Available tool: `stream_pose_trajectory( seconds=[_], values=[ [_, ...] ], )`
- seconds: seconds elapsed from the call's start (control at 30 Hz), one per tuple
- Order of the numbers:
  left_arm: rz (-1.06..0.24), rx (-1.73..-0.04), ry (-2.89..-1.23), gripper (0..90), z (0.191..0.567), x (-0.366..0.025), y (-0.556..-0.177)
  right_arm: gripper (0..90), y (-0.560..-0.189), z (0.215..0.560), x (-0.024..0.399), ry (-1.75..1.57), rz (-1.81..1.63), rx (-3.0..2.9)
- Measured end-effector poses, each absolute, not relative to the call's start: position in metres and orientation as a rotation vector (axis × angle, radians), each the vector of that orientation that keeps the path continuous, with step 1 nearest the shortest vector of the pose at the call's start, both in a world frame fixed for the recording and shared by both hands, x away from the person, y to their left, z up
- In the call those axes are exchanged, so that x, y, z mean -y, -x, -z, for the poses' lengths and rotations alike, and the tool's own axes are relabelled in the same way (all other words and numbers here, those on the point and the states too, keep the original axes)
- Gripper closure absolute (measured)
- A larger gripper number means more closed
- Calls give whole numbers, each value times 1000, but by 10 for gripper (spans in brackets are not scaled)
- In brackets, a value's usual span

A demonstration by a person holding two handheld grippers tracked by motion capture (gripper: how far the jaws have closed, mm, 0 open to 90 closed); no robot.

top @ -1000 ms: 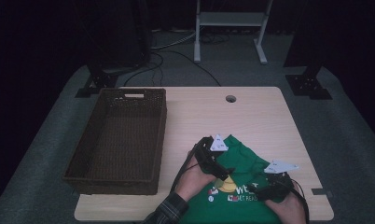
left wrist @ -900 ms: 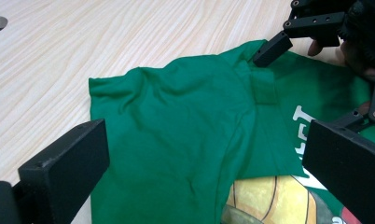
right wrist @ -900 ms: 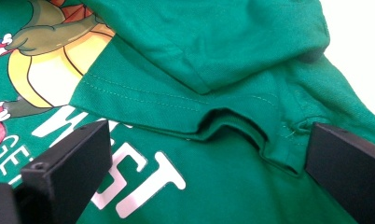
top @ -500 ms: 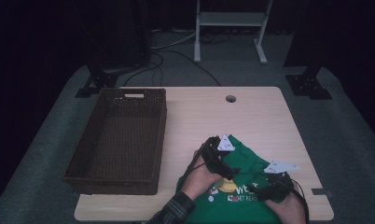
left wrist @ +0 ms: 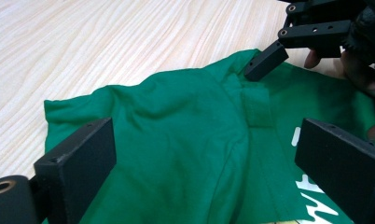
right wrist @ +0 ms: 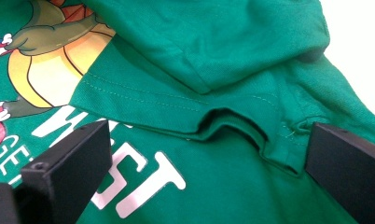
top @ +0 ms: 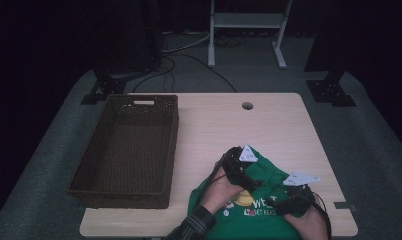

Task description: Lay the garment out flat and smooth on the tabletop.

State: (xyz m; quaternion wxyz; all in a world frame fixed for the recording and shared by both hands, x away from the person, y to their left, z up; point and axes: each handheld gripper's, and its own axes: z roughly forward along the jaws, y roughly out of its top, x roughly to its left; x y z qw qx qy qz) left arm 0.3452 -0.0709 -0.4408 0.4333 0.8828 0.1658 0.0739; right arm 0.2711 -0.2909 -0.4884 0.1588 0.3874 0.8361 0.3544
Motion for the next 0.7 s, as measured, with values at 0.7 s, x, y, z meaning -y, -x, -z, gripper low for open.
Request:
stream_pose_trajectory(
  seconds=[0.7],
  values=[
    [-172,-372,-2232,224,455,89,-347,0,-271,488,291,-1107,-1013,-2390]
  ],
)
